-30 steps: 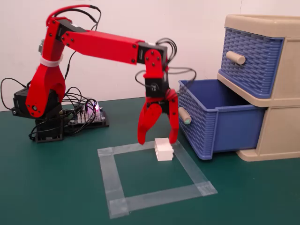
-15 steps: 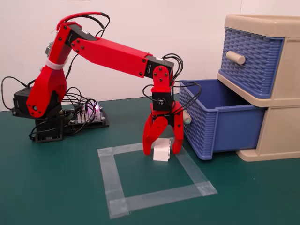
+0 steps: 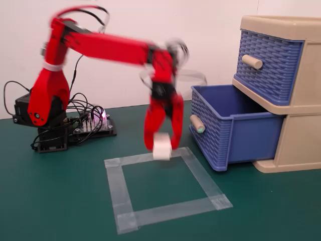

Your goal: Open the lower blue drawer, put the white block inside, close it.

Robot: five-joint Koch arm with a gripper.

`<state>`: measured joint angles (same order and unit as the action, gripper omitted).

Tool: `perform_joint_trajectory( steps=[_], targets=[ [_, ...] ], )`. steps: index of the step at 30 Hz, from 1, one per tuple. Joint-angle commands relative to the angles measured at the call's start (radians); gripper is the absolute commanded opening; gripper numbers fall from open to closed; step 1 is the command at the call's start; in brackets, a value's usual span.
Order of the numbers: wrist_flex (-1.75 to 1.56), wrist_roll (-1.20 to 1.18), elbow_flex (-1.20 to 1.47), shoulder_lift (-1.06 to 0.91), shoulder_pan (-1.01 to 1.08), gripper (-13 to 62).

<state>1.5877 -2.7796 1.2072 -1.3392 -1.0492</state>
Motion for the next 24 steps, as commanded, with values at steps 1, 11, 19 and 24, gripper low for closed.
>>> perform_joint_trajectory(
  steps=[1,11,19,24],
  targets=[
    [0.025,-0.012,-0.058,-0.166,-0.009,-8.2],
    [-0.097,-0.179,-0.658,0.08,-0.268,-8.0],
    [-0.02,-0.189,-0.936,0.302,-0.295,-7.7],
    [-0.02,-0.192,-0.94,0.307,-0.296,25.0]
  ],
)
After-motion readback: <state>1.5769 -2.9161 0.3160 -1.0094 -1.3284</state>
